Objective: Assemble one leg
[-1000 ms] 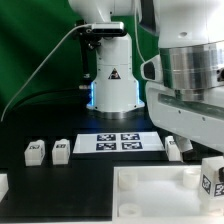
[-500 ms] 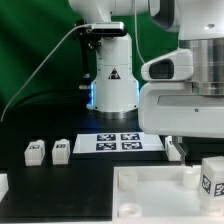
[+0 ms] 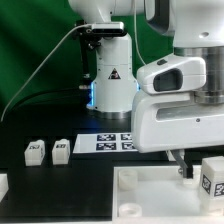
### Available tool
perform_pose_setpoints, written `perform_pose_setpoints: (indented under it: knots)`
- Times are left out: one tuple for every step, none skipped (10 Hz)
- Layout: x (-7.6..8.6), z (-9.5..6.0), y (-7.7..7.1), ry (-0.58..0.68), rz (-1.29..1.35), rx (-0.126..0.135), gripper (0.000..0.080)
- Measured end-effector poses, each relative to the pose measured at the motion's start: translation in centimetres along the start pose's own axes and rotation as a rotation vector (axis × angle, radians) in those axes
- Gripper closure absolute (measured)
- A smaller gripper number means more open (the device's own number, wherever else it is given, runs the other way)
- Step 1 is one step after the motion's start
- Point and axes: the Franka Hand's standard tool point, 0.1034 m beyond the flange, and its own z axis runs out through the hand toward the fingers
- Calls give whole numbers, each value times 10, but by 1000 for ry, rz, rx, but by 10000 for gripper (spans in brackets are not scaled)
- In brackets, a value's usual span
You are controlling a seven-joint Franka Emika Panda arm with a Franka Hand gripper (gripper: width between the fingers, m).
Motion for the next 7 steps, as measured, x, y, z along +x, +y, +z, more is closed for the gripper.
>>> perform_pose_setpoints:
  knots:
    - [0,0,-1,0,57,3,402]
    - [0,0,-1,-2,141,7,509]
    - [0,1,0,-2,249,7,509]
    - [-1,1,0,-3,354,5,509]
    - [-1,1,1,-1,480,4,509]
    - [-2,1,1,-2,657,-6,509]
    - [-3,1,0,-4,799,-21,509]
